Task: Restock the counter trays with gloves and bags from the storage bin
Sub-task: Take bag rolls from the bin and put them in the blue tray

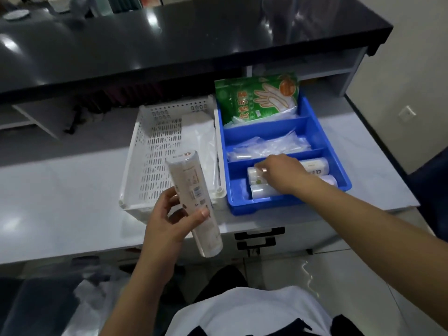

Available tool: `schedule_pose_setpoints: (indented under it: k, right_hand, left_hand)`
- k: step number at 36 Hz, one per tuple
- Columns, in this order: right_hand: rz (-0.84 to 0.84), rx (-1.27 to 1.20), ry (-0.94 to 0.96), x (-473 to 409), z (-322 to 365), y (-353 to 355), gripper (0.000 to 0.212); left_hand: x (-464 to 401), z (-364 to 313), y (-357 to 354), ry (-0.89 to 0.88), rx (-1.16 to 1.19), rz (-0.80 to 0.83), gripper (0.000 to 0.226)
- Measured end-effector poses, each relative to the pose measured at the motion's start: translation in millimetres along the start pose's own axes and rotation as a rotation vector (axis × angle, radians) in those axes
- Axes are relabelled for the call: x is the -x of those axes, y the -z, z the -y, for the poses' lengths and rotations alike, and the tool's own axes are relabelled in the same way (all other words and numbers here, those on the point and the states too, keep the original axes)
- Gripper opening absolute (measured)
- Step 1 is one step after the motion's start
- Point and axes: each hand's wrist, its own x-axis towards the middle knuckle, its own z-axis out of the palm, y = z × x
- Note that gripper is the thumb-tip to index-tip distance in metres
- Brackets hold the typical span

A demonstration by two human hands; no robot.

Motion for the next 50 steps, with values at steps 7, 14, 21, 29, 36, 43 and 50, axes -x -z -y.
schedule_pose_setpoints:
  k: [7, 14, 21, 29, 36, 43, 50]
  right_hand:
    - [-0.081, -0.043, -0.13, 12.5, -7.9, 2.2, 0.028]
    - [-0.223, -0.185, -0.27, 45.3, -13.0, 1.6, 0.027]
    - [-0.581, -0.497, -0.6, 110.9, -16.7, -22.2, 0.036]
    - [-0.596, -0.553, -0.688, 136.6, -1.3, -44.2, 0.041]
    - [-0.703, -0.698, -0.79, 149.6, -4.6, -51.5, 0.039]
    - [-0.656, -0.741, -0.715, 156.2, -25.4, -49.6, 0.044]
    - [-0.556, -0.712, -0.587, 146.7, -59.7, -30.2, 0.048]
  left_hand:
    - [-38.0, -17.4, 8.8, -0.042, -0.006, 0.122, 0.069]
    - [-77.5, -39.5, 10.4, -0.078, -0.047, 0.299, 0.055]
    - [-123.1, -63.2, -19.9, -0.171, -0.243, 0.546, 0.063]
    - [-149.7, -76.3, -125.8, -0.383, -0.728, 0.855, 0.056]
    - [-142.7, -39.7, -196.7, -0.585, -1.083, 0.786, 0.023]
    - [-142.8, -28.5, -186.8, -0.574, -1.177, 0.771, 0.05]
    - [-126.5, -36.1, -154.4, -0.5, -1.226, 0.621, 0.047]
